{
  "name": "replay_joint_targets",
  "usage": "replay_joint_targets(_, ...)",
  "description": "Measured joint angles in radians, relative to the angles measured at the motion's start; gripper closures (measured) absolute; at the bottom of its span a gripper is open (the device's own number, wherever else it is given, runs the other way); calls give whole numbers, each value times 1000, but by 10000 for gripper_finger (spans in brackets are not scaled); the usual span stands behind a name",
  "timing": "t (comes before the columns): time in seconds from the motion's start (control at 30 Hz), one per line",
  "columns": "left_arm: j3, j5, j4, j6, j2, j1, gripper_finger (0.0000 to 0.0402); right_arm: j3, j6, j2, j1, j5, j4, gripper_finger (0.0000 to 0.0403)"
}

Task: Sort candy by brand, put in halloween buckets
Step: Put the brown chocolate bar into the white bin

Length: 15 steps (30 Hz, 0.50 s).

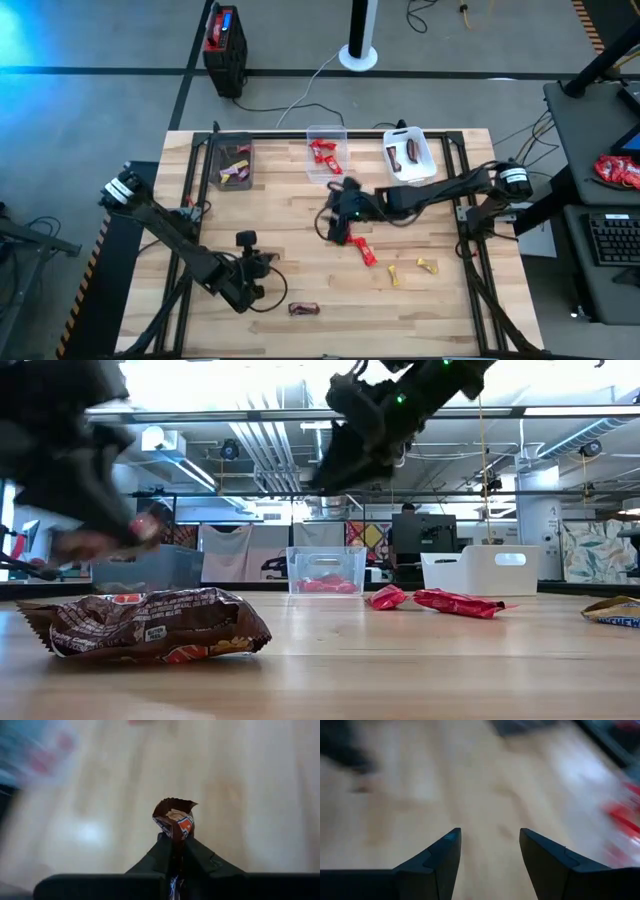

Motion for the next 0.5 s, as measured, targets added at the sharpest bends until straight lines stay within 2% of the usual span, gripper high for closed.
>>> replay_joint_targets(0.1, 0, -132, 27, 92, -47, 16, 396, -48, -97, 36, 29, -143, 225, 207)
replay_joint_targets(0.2, 0, -155, 89, 183, -117, 43, 398, -63, -137, 80, 51, -166, 382, 207)
replay_joint_targets(0.27, -1, -105, 177, 266, -166, 68, 398, -60, -157, 97, 53, -166, 417, 207)
replay_joint_targets(0.43, -59, 162, 522, 582, -281, 136, 399, -40, -161, 98, 51, -165, 421, 207)
replay_joint_targets(0.5, -112, 190, 643, 680, -318, 159, 399, -41, -164, 81, 59, -166, 407, 207)
